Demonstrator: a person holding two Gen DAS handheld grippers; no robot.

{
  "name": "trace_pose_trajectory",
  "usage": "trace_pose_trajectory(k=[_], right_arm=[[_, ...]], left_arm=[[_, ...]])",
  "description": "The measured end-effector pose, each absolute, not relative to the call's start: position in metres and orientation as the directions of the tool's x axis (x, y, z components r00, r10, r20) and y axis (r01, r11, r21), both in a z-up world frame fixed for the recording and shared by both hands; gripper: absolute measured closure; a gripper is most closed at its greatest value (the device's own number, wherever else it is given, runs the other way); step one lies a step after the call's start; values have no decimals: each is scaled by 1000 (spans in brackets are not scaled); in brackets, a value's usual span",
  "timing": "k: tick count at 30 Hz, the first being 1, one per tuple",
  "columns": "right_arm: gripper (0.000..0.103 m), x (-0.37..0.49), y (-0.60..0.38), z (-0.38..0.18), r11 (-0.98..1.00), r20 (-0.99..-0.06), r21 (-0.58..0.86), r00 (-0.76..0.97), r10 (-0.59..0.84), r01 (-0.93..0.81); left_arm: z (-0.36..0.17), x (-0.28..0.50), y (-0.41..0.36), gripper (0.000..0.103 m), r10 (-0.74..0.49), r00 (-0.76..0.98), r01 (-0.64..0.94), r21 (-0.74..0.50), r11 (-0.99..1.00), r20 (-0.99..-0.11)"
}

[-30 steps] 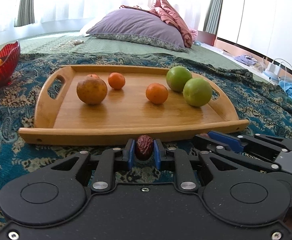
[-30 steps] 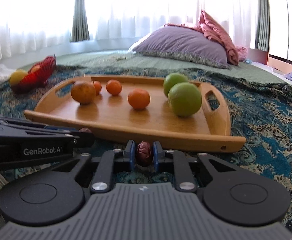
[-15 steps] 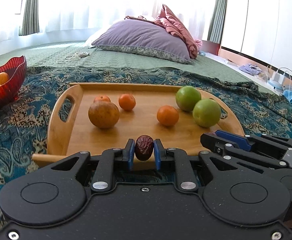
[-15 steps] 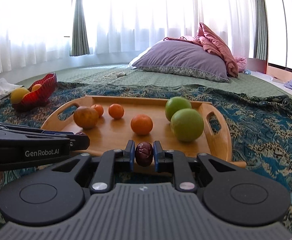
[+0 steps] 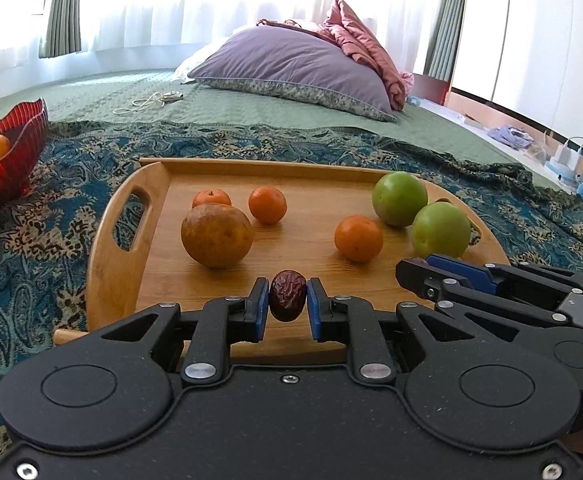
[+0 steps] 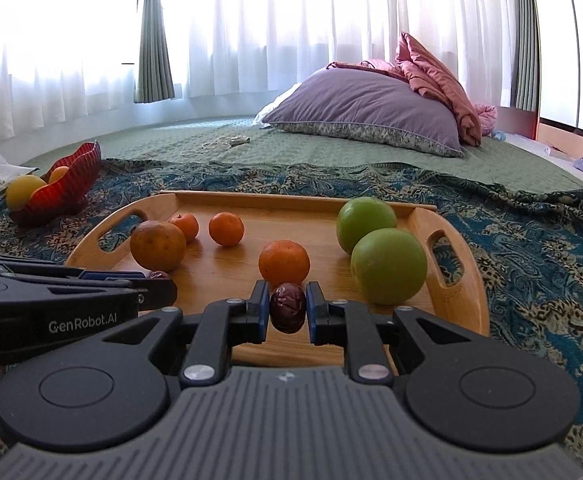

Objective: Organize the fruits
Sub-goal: 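Carry both held dates over the tray and lower them beside the oranges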

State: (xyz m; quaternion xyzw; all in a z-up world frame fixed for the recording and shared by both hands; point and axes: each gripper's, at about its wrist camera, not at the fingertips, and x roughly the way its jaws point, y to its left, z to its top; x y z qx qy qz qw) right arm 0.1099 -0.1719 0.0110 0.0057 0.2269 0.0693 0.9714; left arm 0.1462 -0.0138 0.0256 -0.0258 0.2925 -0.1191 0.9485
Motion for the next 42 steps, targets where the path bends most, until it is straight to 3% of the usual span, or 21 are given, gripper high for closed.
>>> trace_pose_trajectory(k=[42], right_arm=[[80, 160, -176, -5, 992, -521, 88, 845, 120, -86]], left_arm=[[5, 202, -17, 83, -182, 799, 164, -84, 983, -573]])
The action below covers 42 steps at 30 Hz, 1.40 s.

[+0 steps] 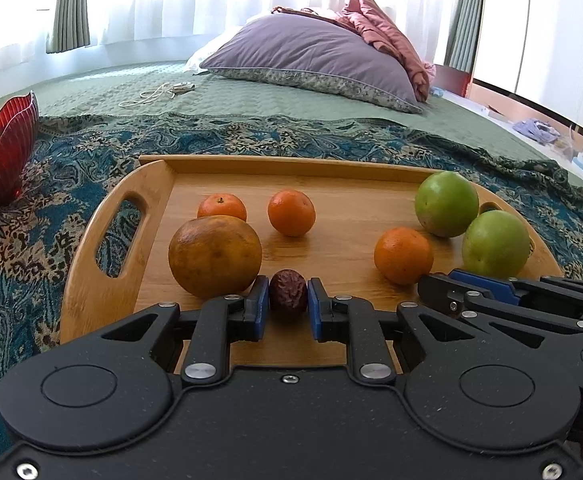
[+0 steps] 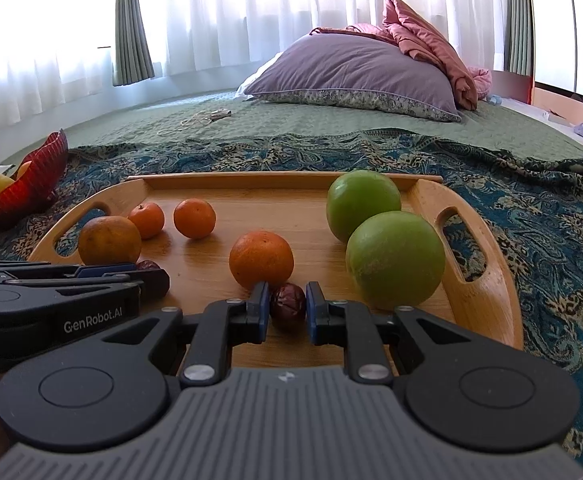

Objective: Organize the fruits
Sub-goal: 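Carry both held dates over the tray and lower them beside the oranges, then open both grippers to release the dates on the tray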

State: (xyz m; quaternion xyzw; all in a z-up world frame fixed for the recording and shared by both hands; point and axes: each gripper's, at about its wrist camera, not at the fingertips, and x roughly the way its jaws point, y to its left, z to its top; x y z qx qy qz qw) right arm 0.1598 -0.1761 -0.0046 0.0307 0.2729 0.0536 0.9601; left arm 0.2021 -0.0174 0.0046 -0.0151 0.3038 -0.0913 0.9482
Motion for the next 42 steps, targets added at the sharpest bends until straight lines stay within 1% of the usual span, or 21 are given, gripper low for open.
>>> trace_pose_trajectory(k=[8, 12, 19, 22, 24, 25, 29, 30, 31, 32, 37, 42], right_arm=[[80, 162, -175, -6, 992, -521, 82, 845, 121, -91], [79, 163, -175, -5, 992, -527, 85, 841, 126, -95], [79, 163, -177, -4, 992, -533, 74, 837, 124, -100], [76, 162, -178, -2, 992, -530, 78, 839, 122, -95], [74, 161, -179, -1, 992, -527, 81, 841, 122, -93], [73, 160, -179, 0, 992, -525, 82, 842, 123, -94], [73, 155, -179, 3, 992, -515, 85, 848, 128, -98], [70, 154, -179, 4, 991, -511, 86, 850, 130, -100], [63, 153, -179, 5, 991, -509, 87, 851, 132, -102], [59, 151, -179, 7, 991, -507, 87, 852, 135, -105], [57, 144, -180, 13, 991, -496, 73, 858, 132, -111], [52, 136, -183, 18, 990, -482, 79, 865, 138, -115]], left_arm=[[4, 203, -20, 83, -178, 801, 171, -67, 983, -572], [5, 206, -20, 83, -186, 789, 187, -60, 981, -586], [8, 208, -12, 81, -209, 771, 187, -99, 977, -602], [9, 205, -14, 74, -204, 771, 191, -86, 978, -604], [11, 202, -15, 68, -210, 770, 196, -90, 976, -603], [12, 200, -15, 67, -213, 771, 198, -92, 976, -600], [17, 194, -16, 59, -219, 777, 206, -90, 974, -590], [18, 192, -17, 57, -220, 779, 208, -89, 974, -588], [20, 190, -17, 56, -221, 780, 211, -87, 974, -586], [21, 189, -17, 55, -222, 780, 214, -83, 973, -585], [27, 181, -16, 47, -223, 783, 219, -77, 973, -581], [32, 172, -12, 35, -209, 800, 210, -64, 976, -563]])
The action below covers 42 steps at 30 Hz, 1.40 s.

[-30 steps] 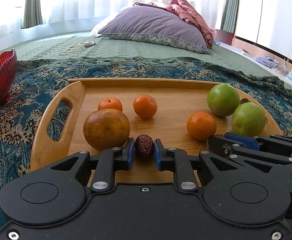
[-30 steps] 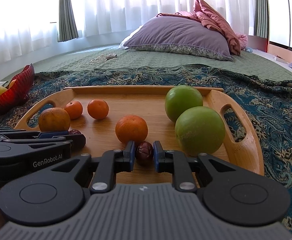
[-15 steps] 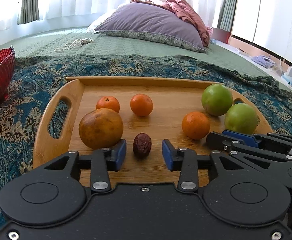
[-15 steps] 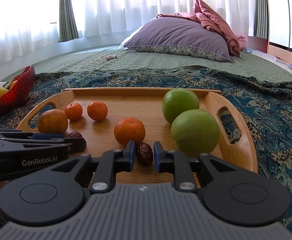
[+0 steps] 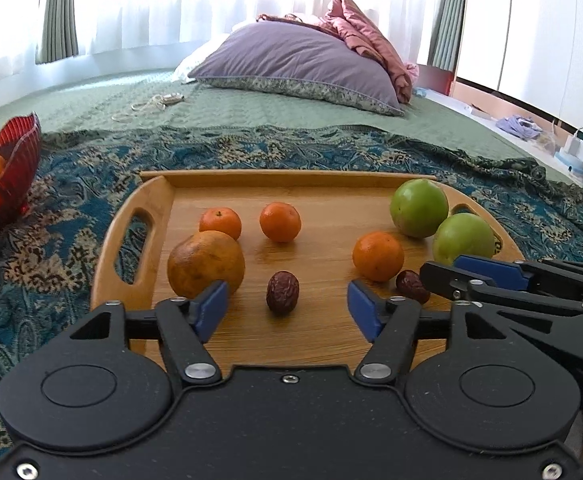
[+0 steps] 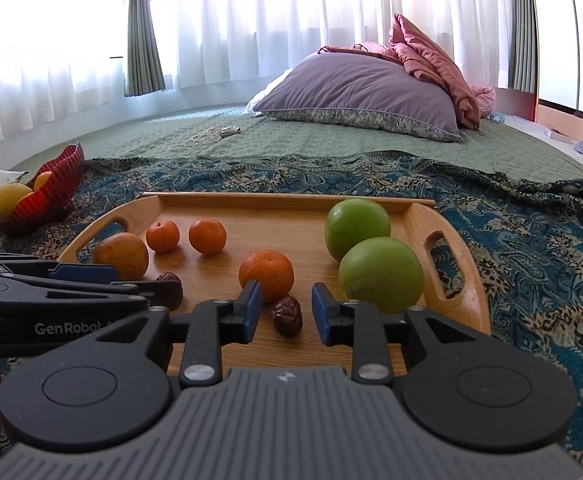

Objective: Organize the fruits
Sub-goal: 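Open both grippers to release the dates on the tray, then withdraw both grippers back from the tray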

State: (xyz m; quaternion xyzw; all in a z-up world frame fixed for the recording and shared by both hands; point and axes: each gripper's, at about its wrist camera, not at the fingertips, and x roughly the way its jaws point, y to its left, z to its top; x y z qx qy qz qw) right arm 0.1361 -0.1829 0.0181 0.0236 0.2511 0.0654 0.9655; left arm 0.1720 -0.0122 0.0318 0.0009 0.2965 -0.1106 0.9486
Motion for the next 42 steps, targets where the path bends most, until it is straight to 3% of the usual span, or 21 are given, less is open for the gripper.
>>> trace_pose_trajectory(k=[8, 28, 42], right_arm=[[42, 123, -189, 25, 990, -463, 77, 875, 140, -117], [16, 79, -202, 43, 989, -408, 41, 901, 147, -143], [12, 59, -207, 25, 991, -430, 26, 893, 130, -132]], left_arm=[[40, 156, -9, 23, -197, 816, 205, -47, 978, -544], [47, 120, -10, 14, -211, 812, 241, -17, 970, -544], [39, 91, -2, 10, -199, 819, 221, -24, 975, -538]])
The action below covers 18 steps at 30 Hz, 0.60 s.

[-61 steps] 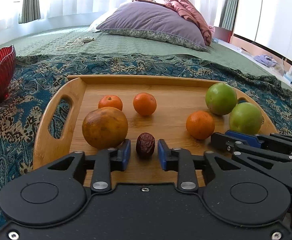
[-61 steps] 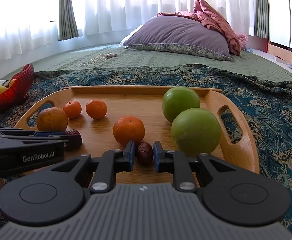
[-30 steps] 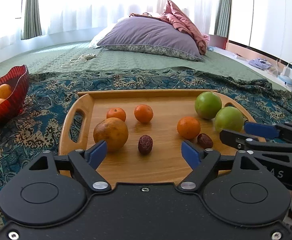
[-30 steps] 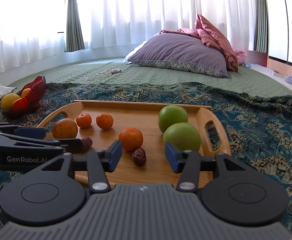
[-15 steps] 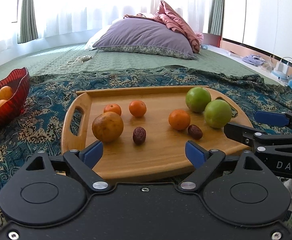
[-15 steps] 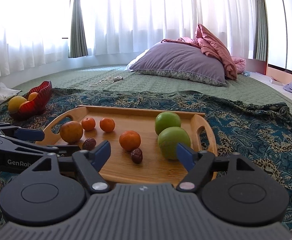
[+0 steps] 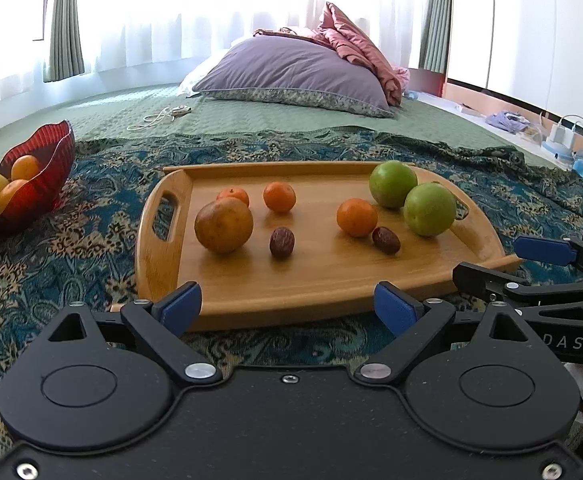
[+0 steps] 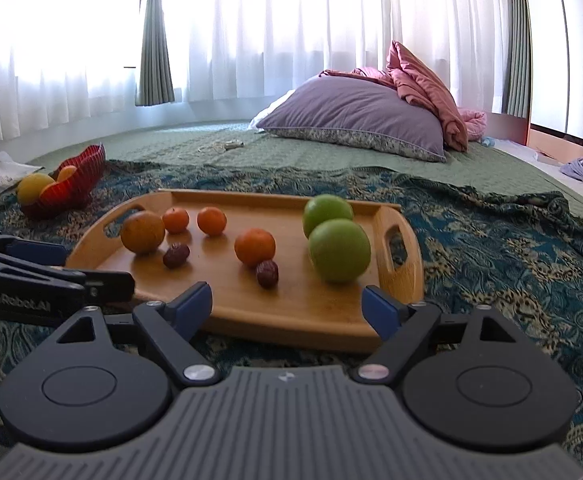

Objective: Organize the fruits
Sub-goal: 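Withdraw both grippers back from the tray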

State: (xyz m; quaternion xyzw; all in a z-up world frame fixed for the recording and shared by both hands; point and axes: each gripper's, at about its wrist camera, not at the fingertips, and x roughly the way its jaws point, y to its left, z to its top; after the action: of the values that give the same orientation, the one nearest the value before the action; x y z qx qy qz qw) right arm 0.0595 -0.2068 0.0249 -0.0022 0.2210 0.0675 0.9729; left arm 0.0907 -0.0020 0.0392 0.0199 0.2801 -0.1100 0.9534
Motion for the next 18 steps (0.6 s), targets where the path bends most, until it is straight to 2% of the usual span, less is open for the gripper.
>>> trace_pose_trajectory(k=[11, 18], right_arm=[[8, 48, -212, 8, 993, -459, 29, 881, 116, -115], [0, 44, -212, -3, 993, -479, 20, 871, 110, -115]], left_arm=[[22, 81, 3, 8, -161, 809, 191, -5, 982, -566], [12, 76, 5, 3, -140, 805, 171, 0, 985, -577]])
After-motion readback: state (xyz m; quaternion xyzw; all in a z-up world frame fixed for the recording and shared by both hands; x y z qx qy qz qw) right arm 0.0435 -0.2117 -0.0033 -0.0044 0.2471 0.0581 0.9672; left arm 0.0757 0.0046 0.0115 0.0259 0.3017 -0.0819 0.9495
